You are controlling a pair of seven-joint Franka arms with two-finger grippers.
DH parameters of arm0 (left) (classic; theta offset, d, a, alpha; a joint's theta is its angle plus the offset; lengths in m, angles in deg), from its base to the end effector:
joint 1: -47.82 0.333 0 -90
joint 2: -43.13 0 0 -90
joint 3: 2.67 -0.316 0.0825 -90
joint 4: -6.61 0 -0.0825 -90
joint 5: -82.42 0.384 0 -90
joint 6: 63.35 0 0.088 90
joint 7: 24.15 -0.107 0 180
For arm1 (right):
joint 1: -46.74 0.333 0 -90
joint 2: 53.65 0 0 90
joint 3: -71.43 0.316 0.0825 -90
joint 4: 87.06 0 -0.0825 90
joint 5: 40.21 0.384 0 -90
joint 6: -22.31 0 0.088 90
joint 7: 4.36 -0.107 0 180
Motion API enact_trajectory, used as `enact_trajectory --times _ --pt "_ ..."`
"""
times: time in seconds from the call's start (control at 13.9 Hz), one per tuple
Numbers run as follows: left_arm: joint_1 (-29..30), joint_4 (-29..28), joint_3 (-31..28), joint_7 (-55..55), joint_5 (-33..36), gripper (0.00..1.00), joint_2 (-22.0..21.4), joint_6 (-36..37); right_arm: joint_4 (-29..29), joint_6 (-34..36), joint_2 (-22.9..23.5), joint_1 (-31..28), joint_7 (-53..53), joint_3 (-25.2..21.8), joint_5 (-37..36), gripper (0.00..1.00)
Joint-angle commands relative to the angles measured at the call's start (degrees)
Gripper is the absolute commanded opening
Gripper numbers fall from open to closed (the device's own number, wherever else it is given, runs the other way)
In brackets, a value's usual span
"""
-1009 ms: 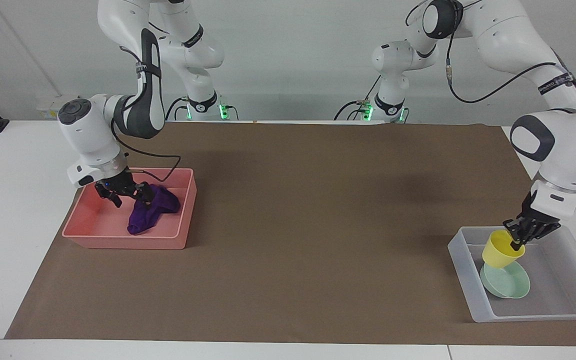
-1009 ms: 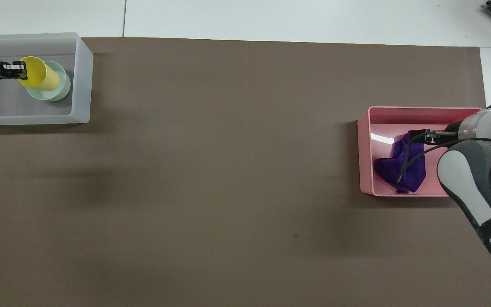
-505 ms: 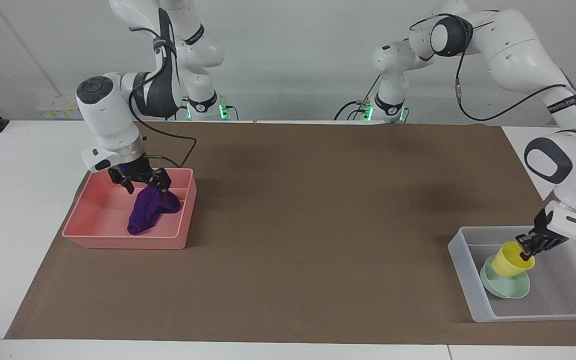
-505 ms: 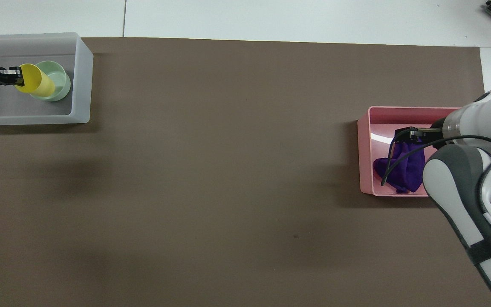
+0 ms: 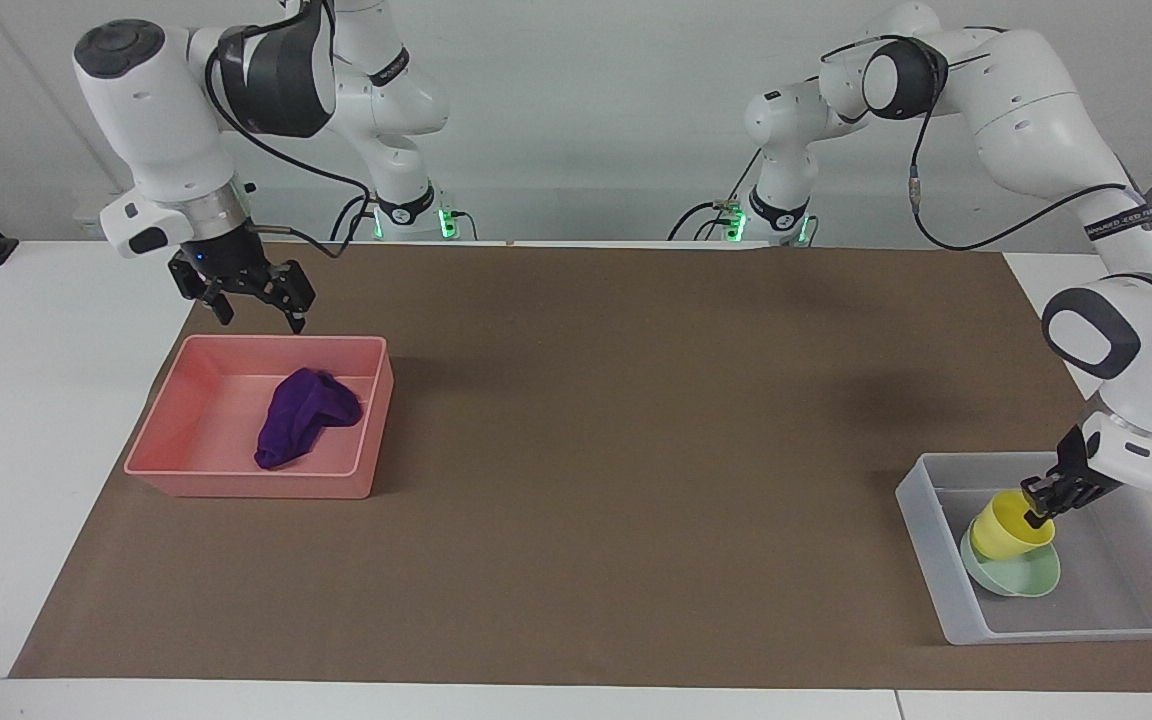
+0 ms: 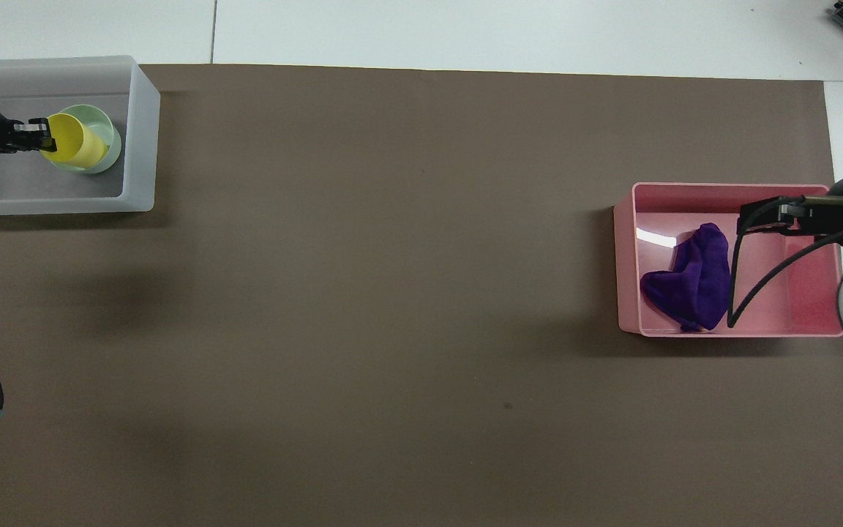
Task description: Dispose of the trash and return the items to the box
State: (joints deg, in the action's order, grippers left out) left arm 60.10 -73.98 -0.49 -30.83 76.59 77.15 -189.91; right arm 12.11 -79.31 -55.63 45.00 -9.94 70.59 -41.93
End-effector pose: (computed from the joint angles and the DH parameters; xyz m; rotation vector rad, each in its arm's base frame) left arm 0.7251 0.1315 0.3779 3.0406 0.1835 0.3398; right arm 0.5582 -0.0279 0.5856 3.1048 -0.2138 0.1215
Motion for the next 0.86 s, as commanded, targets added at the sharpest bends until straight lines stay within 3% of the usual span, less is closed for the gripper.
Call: enact_trajectory --times 0.0,0.14,0.22,0.29,0.36,0.5,0.79 --pt "0.5 -0.8 0.3 -1.1 -0.9 0.25 -0.3 -1.2 -3.7 5.3 -1.2 -0.5 -0.7 0.1 -0.1 1.0" --pt "0.5 -0.5 0.3 -1.1 -0.7 0.39 -0.3 -0.4 -8.2 11.0 -1.3 -1.2 -0.6 -0.3 1.2 1.0" --pt "0.5 -0.5 0.3 -1.1 -0.6 0.59 -0.4 -0.3 -10.0 13.6 -1.3 -1.2 -0.6 -0.4 1.4 1.0" --pt "0.3 -0.5 0.3 -1.6 -0.5 0.86 -0.6 -0.3 -10.6 14.7 -1.4 -1.3 -0.6 -0.5 1.3 1.0" --pt "0.0 -0.5 0.1 -3.3 -0.2 1.0 -1.6 -0.3 -10.3 15.1 -1.7 -1.3 -0.6 -0.6 1.3 1.0" --pt "-0.7 -2.0 0.0 -8.2 -0.4 1.0 -4.6 -0.4 -8.2 14.8 -2.8 -1.7 -0.7 -0.7 1.2 1.0" --pt "-2.8 -15.1 0.0 -12.6 -0.4 1.0 -16.1 -1.8 -7.0 14.3 -3.5 -1.6 -0.8 -0.6 1.4 1.0"
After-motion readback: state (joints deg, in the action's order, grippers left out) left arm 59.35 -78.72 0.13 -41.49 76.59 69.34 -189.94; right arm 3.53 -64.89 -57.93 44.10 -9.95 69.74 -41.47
